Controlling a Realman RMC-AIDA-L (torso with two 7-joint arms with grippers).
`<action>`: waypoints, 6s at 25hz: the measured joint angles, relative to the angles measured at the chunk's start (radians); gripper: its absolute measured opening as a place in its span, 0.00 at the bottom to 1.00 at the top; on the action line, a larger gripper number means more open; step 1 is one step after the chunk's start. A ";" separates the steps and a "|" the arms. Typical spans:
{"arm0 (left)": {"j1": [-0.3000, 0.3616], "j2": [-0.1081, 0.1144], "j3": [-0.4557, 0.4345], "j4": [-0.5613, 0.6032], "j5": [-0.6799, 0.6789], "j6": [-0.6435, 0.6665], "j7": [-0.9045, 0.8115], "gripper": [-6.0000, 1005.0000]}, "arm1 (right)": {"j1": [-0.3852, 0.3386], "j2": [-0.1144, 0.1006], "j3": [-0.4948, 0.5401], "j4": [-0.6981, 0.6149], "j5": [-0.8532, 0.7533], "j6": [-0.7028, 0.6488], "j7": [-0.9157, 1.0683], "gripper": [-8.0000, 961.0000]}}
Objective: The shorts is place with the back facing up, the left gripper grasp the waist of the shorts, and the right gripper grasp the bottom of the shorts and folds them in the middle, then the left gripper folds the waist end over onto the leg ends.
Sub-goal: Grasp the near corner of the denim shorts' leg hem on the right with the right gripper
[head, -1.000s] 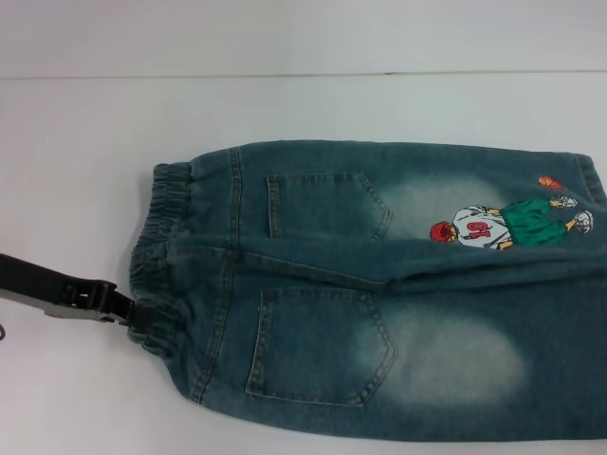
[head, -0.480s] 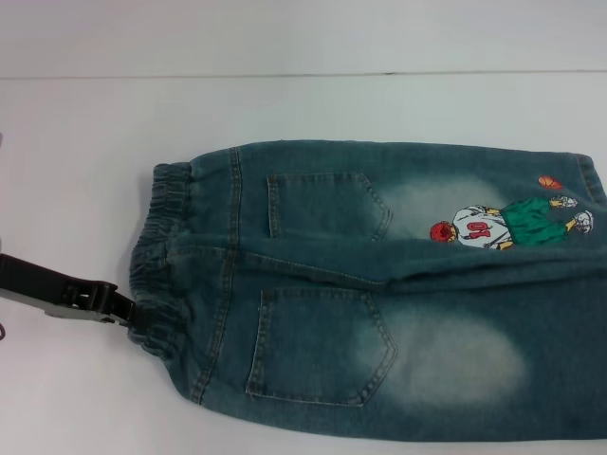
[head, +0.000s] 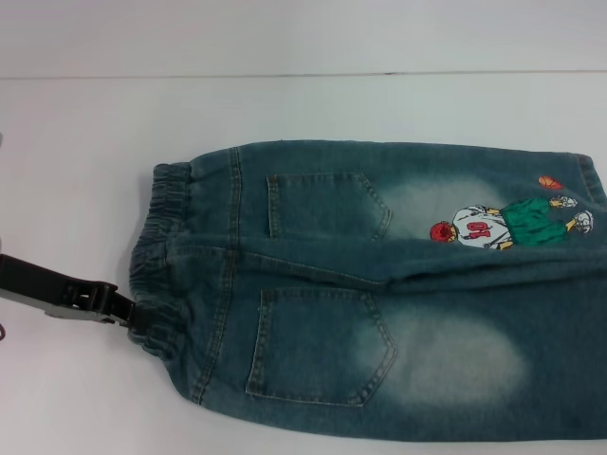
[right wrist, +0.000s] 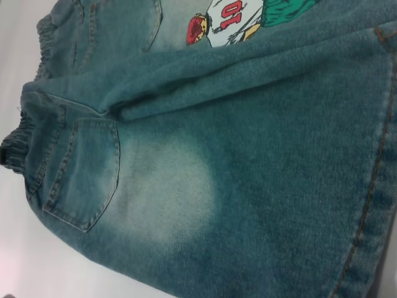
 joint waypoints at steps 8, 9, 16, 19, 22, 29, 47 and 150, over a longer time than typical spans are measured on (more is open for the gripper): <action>0.000 0.000 0.000 0.000 -0.001 0.003 0.000 0.06 | 0.002 0.006 -0.004 0.000 -0.004 0.001 0.000 0.87; 0.000 0.000 0.000 0.000 -0.001 0.003 0.000 0.06 | 0.002 0.006 -0.003 0.000 -0.005 0.001 0.000 0.86; 0.000 0.000 0.000 0.000 -0.002 0.004 0.000 0.06 | 0.003 0.006 0.000 -0.001 -0.004 0.001 0.000 0.82; 0.001 0.000 0.000 0.000 -0.002 0.004 0.000 0.06 | 0.003 0.006 -0.001 -0.001 -0.003 0.000 -0.001 0.81; 0.002 0.000 0.000 0.000 -0.002 0.004 0.000 0.06 | 0.003 0.006 -0.005 -0.001 -0.001 0.000 -0.002 0.79; 0.002 0.000 0.000 0.000 -0.001 0.005 0.000 0.06 | 0.004 0.005 -0.004 -0.001 -0.004 -0.004 -0.010 0.52; 0.002 -0.001 -0.003 0.000 -0.001 0.008 0.000 0.06 | -0.009 0.009 -0.001 -0.010 -0.008 -0.001 -0.043 0.05; -0.002 0.015 -0.028 -0.011 -0.006 0.049 0.025 0.06 | 0.011 0.012 0.003 -0.026 -0.078 0.013 0.028 0.58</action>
